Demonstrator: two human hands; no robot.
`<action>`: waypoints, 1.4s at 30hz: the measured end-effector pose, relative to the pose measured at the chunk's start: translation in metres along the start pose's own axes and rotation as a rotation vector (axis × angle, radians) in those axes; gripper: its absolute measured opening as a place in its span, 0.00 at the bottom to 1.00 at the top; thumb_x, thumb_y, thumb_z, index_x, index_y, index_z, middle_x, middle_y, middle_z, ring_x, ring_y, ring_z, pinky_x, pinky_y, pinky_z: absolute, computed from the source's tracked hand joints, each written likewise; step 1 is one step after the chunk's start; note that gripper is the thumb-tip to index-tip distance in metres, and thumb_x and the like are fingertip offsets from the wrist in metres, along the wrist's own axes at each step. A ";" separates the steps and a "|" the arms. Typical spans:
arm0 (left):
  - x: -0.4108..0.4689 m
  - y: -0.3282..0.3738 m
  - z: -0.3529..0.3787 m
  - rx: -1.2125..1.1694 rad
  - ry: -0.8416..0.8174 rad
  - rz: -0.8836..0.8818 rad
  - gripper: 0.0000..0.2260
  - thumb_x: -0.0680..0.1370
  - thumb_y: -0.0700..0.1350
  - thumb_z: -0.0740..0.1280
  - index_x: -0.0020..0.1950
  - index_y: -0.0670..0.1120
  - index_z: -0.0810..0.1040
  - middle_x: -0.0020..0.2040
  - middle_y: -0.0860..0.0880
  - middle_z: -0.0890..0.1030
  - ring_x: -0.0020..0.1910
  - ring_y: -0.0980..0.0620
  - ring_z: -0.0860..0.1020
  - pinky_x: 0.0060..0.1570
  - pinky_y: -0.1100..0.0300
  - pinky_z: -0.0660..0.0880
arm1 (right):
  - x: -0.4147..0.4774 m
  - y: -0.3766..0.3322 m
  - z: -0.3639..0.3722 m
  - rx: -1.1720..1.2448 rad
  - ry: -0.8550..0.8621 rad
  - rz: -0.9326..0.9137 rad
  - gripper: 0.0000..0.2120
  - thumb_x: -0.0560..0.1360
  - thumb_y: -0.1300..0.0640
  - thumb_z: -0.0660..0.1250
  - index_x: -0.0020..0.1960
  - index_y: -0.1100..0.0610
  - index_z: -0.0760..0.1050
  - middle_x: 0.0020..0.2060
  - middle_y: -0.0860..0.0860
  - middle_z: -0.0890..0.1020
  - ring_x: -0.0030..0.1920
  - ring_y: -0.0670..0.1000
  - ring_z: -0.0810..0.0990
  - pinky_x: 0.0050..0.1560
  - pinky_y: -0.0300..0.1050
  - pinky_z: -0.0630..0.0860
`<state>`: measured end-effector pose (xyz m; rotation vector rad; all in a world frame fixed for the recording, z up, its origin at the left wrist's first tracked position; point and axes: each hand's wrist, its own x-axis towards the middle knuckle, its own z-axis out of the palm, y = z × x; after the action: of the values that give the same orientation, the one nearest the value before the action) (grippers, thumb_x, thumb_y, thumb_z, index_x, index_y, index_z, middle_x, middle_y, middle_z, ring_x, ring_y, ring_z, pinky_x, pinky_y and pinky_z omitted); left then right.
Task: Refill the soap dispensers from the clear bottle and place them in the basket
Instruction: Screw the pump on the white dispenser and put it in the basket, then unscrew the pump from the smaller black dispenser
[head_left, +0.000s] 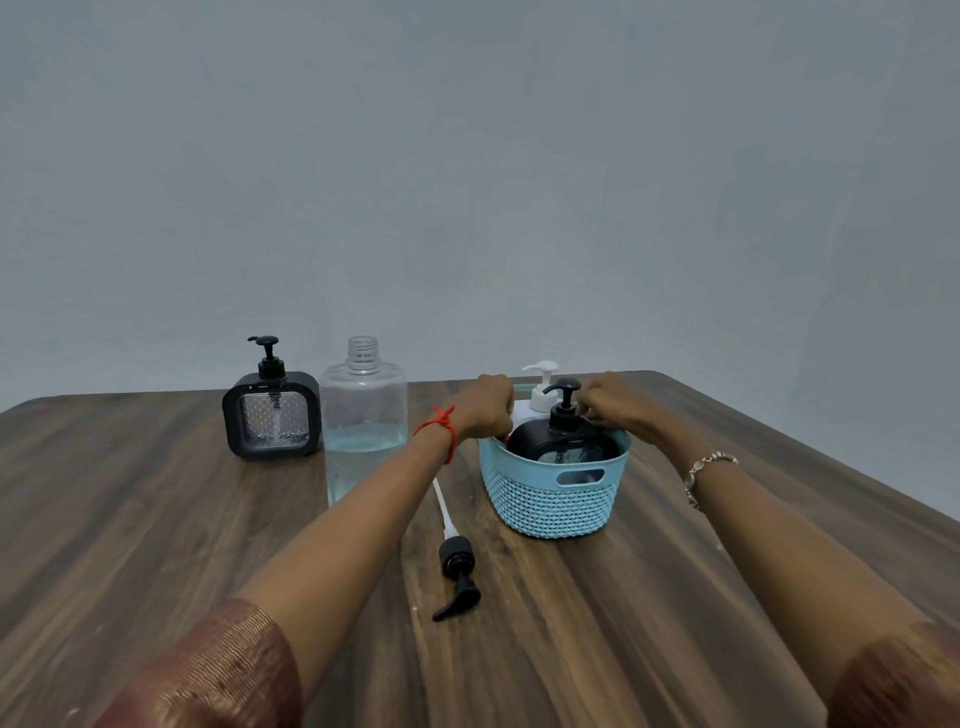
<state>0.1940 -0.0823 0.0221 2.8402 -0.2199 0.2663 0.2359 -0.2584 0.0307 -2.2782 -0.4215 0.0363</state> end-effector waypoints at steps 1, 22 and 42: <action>-0.001 0.001 0.000 -0.008 0.005 0.006 0.18 0.67 0.31 0.65 0.24 0.44 0.60 0.25 0.47 0.60 0.28 0.50 0.57 0.28 0.59 0.55 | -0.003 0.000 0.000 -0.023 -0.005 -0.016 0.04 0.72 0.62 0.59 0.38 0.58 0.67 0.36 0.57 0.67 0.40 0.52 0.66 0.42 0.47 0.64; -0.183 -0.061 -0.090 -0.759 1.194 0.259 0.05 0.77 0.44 0.62 0.48 0.47 0.77 0.37 0.50 0.80 0.38 0.53 0.80 0.37 0.55 0.77 | -0.104 -0.191 0.094 0.542 0.713 -0.863 0.14 0.70 0.71 0.56 0.49 0.63 0.76 0.43 0.52 0.80 0.44 0.44 0.79 0.43 0.39 0.78; -0.101 -0.312 0.001 -0.822 0.535 -0.486 0.24 0.58 0.69 0.72 0.45 0.56 0.74 0.50 0.49 0.83 0.50 0.48 0.81 0.55 0.43 0.76 | 0.003 -0.196 0.304 0.425 0.149 0.020 0.39 0.72 0.60 0.67 0.75 0.60 0.47 0.74 0.61 0.55 0.73 0.61 0.58 0.70 0.55 0.62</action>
<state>0.1508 0.2256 -0.0809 1.8477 0.3839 0.6328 0.1335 0.0827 -0.0322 -1.8514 -0.2812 -0.0318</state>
